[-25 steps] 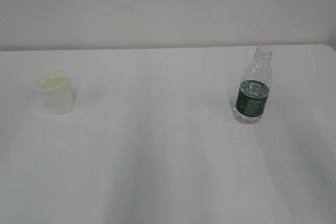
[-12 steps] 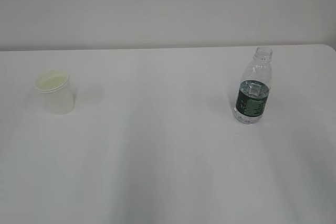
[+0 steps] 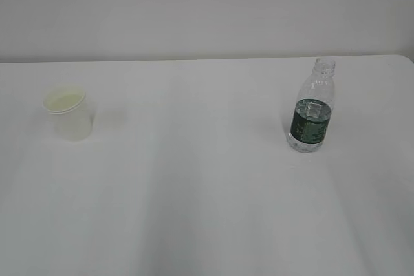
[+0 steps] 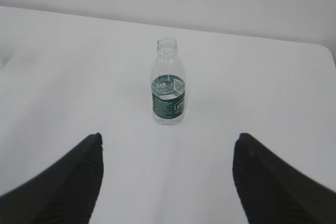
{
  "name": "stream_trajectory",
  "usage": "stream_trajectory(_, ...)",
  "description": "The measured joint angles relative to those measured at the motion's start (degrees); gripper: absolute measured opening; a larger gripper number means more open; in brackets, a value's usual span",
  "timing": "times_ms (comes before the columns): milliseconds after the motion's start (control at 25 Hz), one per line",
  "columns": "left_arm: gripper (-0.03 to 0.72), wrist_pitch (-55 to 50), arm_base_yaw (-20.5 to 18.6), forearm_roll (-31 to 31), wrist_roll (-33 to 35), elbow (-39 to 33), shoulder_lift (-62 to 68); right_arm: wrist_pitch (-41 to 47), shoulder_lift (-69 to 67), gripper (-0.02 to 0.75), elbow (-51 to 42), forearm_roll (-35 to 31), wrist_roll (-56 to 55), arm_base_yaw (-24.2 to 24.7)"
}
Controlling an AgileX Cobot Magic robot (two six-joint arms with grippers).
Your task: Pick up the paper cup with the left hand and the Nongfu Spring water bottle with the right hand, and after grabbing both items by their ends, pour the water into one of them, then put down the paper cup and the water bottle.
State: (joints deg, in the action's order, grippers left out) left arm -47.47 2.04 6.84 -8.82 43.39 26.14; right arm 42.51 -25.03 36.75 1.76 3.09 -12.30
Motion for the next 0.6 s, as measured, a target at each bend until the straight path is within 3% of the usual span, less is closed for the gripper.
stream_trajectory(600,0.533,-8.9,0.0,-0.8,1.4,0.1,-6.1,5.6,0.2,0.575,0.2,0.0,0.0,0.0)
